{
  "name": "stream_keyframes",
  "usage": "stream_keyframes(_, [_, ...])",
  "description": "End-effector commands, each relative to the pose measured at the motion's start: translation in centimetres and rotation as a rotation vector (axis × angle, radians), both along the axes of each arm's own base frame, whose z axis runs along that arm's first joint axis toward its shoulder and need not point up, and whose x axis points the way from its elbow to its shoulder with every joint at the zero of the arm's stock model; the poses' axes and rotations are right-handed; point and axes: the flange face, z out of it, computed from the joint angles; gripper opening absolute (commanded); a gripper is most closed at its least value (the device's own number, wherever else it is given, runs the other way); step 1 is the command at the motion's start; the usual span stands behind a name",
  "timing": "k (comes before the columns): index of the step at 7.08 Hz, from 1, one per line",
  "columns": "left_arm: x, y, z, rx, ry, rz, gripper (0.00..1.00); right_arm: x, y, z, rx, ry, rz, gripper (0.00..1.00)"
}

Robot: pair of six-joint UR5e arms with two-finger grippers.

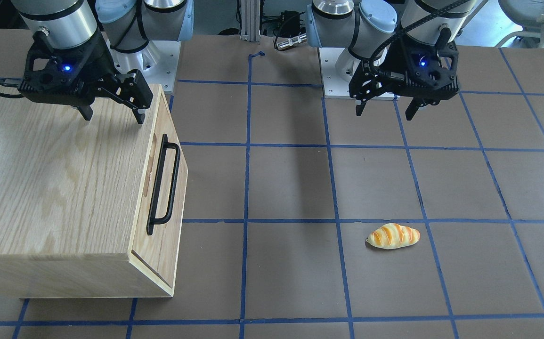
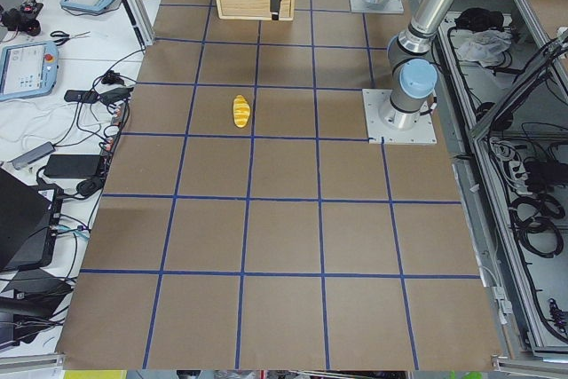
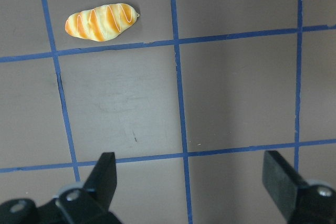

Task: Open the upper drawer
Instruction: 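Move the left gripper across toward the black drawer handle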

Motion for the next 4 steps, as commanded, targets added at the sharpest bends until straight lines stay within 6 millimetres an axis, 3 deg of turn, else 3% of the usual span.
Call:
stream_keyframes(1, [-0.6, -1.2, -0.9, -0.032, 0.008, -0.001, 1.00, 0.0, 0.0, 0.0, 0.000, -0.001, 0.000, 1.00])
stream_keyframes(4, [-5.7, -3.0, -2.8, -0.054, 0.104, 0.031, 1.00, 0.0, 0.0, 0.0, 0.000, 0.000, 0.000, 1.00])
